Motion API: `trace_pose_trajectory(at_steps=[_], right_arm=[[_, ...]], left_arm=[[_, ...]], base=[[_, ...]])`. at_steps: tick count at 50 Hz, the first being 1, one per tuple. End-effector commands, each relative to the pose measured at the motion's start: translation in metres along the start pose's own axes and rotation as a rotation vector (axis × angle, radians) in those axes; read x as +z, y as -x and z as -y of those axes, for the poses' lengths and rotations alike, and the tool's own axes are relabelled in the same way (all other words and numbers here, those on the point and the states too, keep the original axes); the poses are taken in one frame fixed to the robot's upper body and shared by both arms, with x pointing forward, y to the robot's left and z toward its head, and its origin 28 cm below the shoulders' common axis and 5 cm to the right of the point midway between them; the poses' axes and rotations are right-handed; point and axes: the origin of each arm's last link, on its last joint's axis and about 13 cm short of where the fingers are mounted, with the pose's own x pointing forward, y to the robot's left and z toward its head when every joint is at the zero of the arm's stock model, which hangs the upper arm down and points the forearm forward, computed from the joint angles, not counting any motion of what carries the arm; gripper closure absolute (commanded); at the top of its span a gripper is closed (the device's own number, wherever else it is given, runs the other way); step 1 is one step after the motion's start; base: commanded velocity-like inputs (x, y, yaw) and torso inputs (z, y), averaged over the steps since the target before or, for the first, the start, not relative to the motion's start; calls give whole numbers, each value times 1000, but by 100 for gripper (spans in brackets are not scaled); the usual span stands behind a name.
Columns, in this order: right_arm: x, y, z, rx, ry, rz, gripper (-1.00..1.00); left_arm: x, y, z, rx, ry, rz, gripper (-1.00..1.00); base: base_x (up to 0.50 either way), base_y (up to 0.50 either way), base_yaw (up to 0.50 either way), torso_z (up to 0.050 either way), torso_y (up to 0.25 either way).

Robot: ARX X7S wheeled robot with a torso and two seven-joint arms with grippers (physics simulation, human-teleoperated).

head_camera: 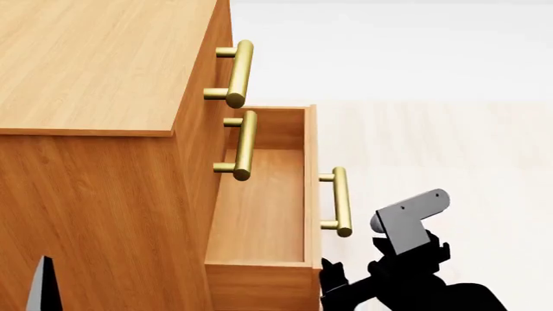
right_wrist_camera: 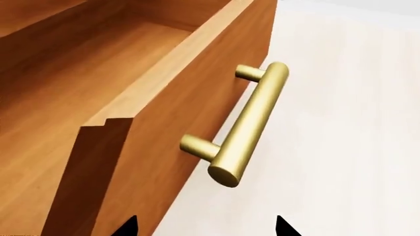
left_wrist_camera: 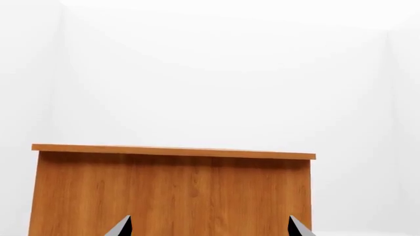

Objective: Close the bottom drawer of the cabinet.

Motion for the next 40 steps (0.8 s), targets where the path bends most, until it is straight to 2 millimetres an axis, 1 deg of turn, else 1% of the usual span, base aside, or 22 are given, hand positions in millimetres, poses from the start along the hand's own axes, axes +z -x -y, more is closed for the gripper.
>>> trace_pose_trajectory(at_steps=[1, 15, 25, 33, 40], right_arm=[[6, -7, -4, 25, 37, -5, -100], [5, -14, -9, 53, 37, 3, -100], [7, -23, -16, 91, 48, 4, -100], [5, -36, -23, 132, 52, 6, -100], [9, -42, -28, 161, 65, 9, -100]], left_arm=[[1, 0, 0, 2, -1, 0, -100], [-1, 0, -2, 6, 1, -2, -100], [-1, 0, -2, 8, 2, -1, -100], [-2, 0, -1, 6, -1, -3, -100], [-2, 0, -1, 6, 0, -3, -100]], base=[[0, 0, 0, 0, 0], [0, 0, 0, 0, 0], [0, 0, 0, 0, 0], [0, 0, 0, 0, 0], [0, 0, 0, 0, 0]])
